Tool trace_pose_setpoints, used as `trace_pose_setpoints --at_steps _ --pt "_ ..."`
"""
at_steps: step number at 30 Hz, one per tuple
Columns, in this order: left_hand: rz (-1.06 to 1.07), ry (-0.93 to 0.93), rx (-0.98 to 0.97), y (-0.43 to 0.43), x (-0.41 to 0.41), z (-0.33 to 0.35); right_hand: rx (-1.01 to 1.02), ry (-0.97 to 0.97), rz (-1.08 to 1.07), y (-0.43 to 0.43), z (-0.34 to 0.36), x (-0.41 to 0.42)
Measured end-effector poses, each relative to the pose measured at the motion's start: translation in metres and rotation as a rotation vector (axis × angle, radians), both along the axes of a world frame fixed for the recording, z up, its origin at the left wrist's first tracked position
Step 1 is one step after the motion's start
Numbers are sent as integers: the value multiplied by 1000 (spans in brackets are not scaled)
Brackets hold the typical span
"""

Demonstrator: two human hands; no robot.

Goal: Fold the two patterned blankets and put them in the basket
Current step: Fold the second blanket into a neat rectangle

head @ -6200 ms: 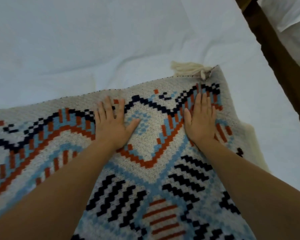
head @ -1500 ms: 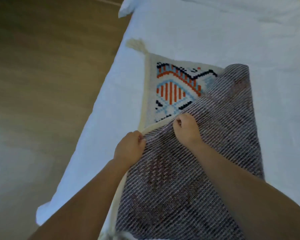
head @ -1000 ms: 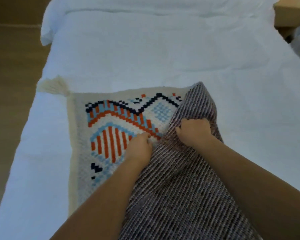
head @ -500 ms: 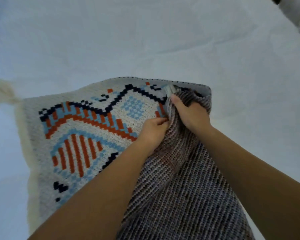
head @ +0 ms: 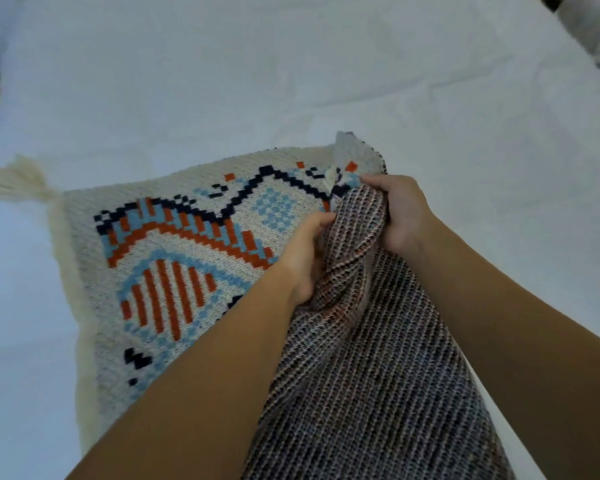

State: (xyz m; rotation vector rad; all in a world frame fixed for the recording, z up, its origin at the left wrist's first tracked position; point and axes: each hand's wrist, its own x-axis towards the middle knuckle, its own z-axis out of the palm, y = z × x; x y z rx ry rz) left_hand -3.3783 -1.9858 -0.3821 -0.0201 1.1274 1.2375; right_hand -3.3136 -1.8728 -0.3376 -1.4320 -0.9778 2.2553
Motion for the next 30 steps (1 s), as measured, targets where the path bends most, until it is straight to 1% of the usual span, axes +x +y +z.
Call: trace_pose_setpoints --at_steps 2,5,8,11,14,16,17,18,19,20,22,23,24,27,28,29,30 --pt "2 -45 45 -6 -8 3 6 25 10 -8 11 -11" --pt "10 -40 38 -21 -32 13 28 70 -13 -19 22 -33" --pt "-66 27 16 -42 -63 18 107 59 -20 -31 25 -57" --pt "-115 153 13 -62 -97 27 152 16 -27 -42 20 -80" --pt "-48 432 -47 -86 -143 37 229 -118 36 -51 7 -104" --pt "-98 553 -9 -105 -176 46 260 -223 117 -65 1 -121" --pt "-166 587 19 -113 -190 52 271 -265 128 -72 -2 -130" --pt "-267 628 35 -120 -202 57 293 -306 114 -79 -5 -140" --pt "-414 700 33 -125 -213 61 325 -348 85 -85 -9 -150" --pt "-597 823 18 -130 -222 64 360 -392 51 -90 -11 -159" --pt "-974 1161 -85 -133 -236 67 417 -474 -18 -93 -18 -174" --pt "-1111 1352 -151 -132 -244 65 418 -502 -44 -93 -22 -180" --pt "-1196 1493 -224 -134 -251 64 411 -522 -60 -95 -26 -185" --pt "-1322 1764 -442 -138 -272 63 427 -558 -79 -102 -37 -196" --pt "-1356 1853 -471 -141 -280 64 445 -578 -82 -105 -41 -198" --pt "-1332 1922 -473 -143 -289 64 467 -599 -85 -106 -44 -200" --pt "-1212 1939 -448 -144 -297 63 484 -612 -84 -106 -47 -201"
